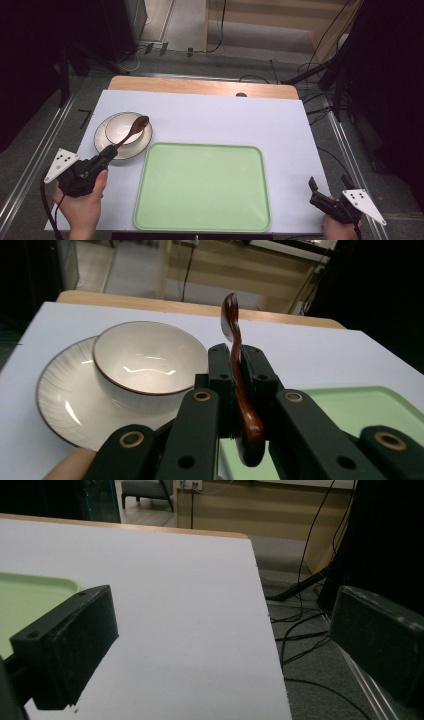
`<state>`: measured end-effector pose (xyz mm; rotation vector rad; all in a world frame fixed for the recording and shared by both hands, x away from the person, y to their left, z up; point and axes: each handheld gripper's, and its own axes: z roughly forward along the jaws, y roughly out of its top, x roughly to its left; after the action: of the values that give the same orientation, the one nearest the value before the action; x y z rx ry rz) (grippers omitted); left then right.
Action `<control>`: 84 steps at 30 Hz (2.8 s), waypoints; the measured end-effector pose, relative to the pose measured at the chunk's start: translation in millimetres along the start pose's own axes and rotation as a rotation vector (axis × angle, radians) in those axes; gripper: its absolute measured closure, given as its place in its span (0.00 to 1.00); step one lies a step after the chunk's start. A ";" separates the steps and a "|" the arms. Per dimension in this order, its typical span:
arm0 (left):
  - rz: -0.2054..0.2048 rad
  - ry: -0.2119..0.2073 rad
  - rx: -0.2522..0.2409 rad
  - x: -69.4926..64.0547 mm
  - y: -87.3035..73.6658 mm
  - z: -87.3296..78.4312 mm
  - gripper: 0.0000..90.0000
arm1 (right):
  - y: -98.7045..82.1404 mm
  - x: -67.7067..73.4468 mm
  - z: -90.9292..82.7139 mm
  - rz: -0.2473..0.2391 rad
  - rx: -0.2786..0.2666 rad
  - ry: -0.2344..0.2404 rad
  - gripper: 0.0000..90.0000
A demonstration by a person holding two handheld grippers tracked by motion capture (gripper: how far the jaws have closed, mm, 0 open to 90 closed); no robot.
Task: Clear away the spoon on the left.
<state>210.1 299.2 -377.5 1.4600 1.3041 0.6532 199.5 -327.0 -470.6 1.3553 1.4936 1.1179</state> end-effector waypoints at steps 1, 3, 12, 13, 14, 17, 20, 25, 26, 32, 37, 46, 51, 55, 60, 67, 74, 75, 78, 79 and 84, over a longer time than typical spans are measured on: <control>0.001 -0.010 0.001 -2.1 -1.9 0.4 0.95 | 0.0 -0.2 -0.1 -0.001 0.000 0.000 0.00; -0.001 -0.014 0.002 -4.7 -4.1 0.7 0.95 | -0.1 -0.2 0.0 -0.001 -0.001 0.000 0.00; 0.006 -0.042 0.031 -17.8 -21.5 6.7 0.95 | 0.1 0.1 -0.1 -0.001 -0.001 0.001 0.00; 0.005 -0.047 0.034 -18.7 -23.4 7.6 0.95 | 0.1 0.2 -0.2 -0.001 -0.001 0.000 0.00; 0.004 -0.046 0.038 -19.7 -25.1 9.0 0.95 | 0.1 0.1 0.0 -0.003 -0.003 0.000 0.00; 0.004 -0.053 0.055 -22.6 -31.9 13.7 0.95 | 0.2 0.1 -0.3 -0.005 -0.003 0.000 0.00; -0.003 -0.061 0.060 -23.8 -35.7 16.7 0.95 | 0.4 0.1 -0.2 -0.004 -0.006 -0.003 0.00; -0.004 -0.081 0.092 -27.4 -46.0 26.7 0.95 | 0.5 0.2 -0.4 -0.005 -0.006 -0.001 0.00; -0.004 -0.081 0.092 -27.4 -46.0 26.7 0.95 | 0.5 0.2 -0.4 -0.005 -0.006 -0.001 0.00; -0.003 -0.087 0.115 -33.4 -54.6 34.8 0.95 | 0.6 0.1 -0.2 -0.007 -0.006 -0.001 0.00; -0.010 -0.096 0.151 -35.1 -62.0 43.7 0.95 | 0.8 0.2 -0.5 -0.005 -0.006 0.000 0.00; -0.021 -0.079 0.200 -37.9 -69.8 49.3 0.94 | 0.9 -0.8 -1.3 0.000 -0.007 -0.002 0.00; -0.027 -0.068 0.246 -34.9 -73.3 50.0 0.89 | 0.7 -1.4 -1.5 0.000 -0.008 -0.003 0.00; -0.009 -0.087 0.299 -29.9 -74.4 52.1 0.65 | 0.4 -2.1 -2.2 0.008 -0.005 -0.007 0.00; -0.026 -0.121 0.262 -26.4 -68.7 50.7 0.64 | 0.0 -2.5 -1.7 0.011 -0.005 -0.008 0.00; 0.031 -0.228 0.324 -39.8 -52.3 83.9 1.00 | 0.3 -0.2 0.5 0.000 -0.002 -0.005 0.00; 0.089 -0.231 0.486 -55.5 -53.6 125.6 1.00 | -0.9 -2.7 0.5 0.010 0.000 -0.013 0.00; 0.086 -0.227 0.487 -56.8 -53.1 128.4 1.00 | -0.9 -3.3 0.3 0.006 -0.003 -0.016 0.00; 0.072 -0.228 0.490 -58.4 -51.0 133.4 1.00 | -1.0 -3.6 0.1 0.003 -0.003 -0.018 0.00; 0.072 -0.223 0.489 -59.5 -50.1 135.8 1.00 | -1.1 -3.3 0.3 0.006 -0.002 -0.017 0.00; 0.041 -0.207 0.501 -55.7 -50.9 145.0 1.00 | -1.0 -1.8 0.5 0.001 0.002 -0.013 0.00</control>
<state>304.6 193.5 -458.8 1.9038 1.3312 0.1923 199.8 -328.8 -471.7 1.3625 1.4850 1.1071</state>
